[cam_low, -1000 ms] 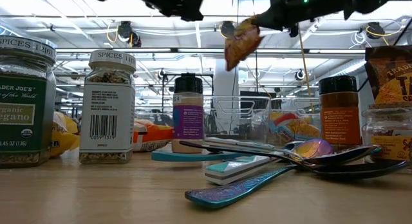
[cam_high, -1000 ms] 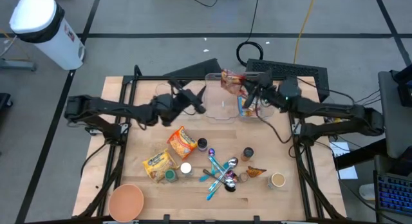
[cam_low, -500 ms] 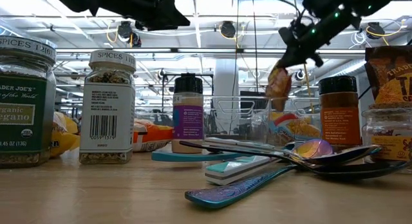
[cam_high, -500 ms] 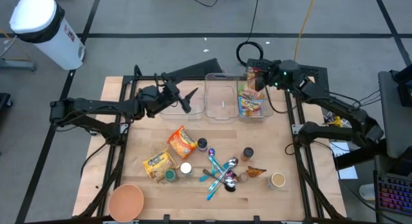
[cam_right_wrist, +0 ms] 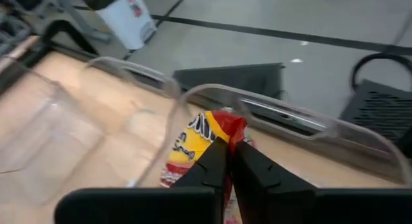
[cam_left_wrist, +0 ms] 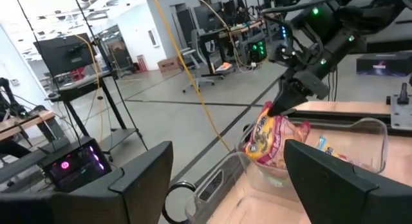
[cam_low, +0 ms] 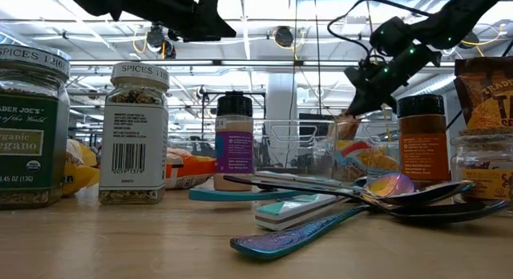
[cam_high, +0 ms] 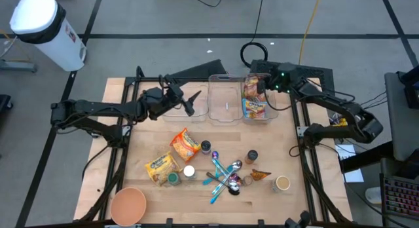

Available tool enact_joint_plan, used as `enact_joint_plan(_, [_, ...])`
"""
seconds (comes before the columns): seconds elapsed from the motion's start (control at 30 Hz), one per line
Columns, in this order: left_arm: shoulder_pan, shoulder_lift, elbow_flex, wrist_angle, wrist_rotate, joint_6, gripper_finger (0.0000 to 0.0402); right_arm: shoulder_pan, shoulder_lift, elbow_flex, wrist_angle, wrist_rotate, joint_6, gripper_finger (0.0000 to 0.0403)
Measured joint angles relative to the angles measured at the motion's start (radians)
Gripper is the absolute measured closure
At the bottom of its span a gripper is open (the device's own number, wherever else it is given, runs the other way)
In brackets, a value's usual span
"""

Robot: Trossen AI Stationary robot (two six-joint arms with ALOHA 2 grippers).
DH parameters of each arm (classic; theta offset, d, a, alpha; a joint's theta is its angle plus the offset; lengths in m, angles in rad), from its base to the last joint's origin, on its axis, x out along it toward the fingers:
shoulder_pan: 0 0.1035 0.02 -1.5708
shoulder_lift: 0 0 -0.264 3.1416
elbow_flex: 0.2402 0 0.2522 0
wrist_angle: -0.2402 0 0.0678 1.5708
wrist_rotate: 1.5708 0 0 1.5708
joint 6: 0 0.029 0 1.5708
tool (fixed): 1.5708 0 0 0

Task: Pick & Place Food Item
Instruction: Put the red noodle pack into the right transparent bin, then put the orange noodle pack into the right transparent bin

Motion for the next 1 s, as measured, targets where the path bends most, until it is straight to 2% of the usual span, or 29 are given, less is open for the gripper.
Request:
enact_joint_plan(0.1, [0.000, 0.000, 0.000, -0.004, 0.000, 0.000, 0.0098, 0.000, -0.005, -0.004, -0.025, 0.069, -0.023, 0.0381])
enact_joint_plan(0.23, [0.000, 0.000, 0.000, -0.009, 0.000, 0.000, 0.0100, 0.000, -0.005, -0.004, -0.064, 0.137, -0.134, 0.0344])
enact_joint_plan(0.47, [0.000, 0.000, 0.000, -0.008, 0.000, 0.000, 0.0094, 0.008, -0.005, -0.005, -0.084, 0.240, -0.311, 0.0228])
enact_joint_plan(0.6, [0.000, 0.000, 0.000, -0.008, 0.000, -0.022, 0.0094, 0.024, -0.021, -0.005, -0.080, 0.355, -0.468, 0.0159])
enact_joint_plan(0.77, [0.000, 0.000, 0.000, -0.007, 0.000, -0.031, 0.0094, 0.083, -0.085, -0.005, -0.075, 0.506, -0.574, 0.0107])
enact_joint_plan(0.9, [-0.001, 0.000, 0.000, -0.007, 0.000, -0.058, 0.0094, 0.159, -0.162, -0.005, -0.076, 0.484, -0.529, 0.0100])
enact_joint_plan(1.0, [-0.005, 0.000, 0.000, -0.016, 0.000, -0.079, 0.0094, 0.238, -0.223, -0.005, -0.076, 0.400, -0.476, 0.0106])
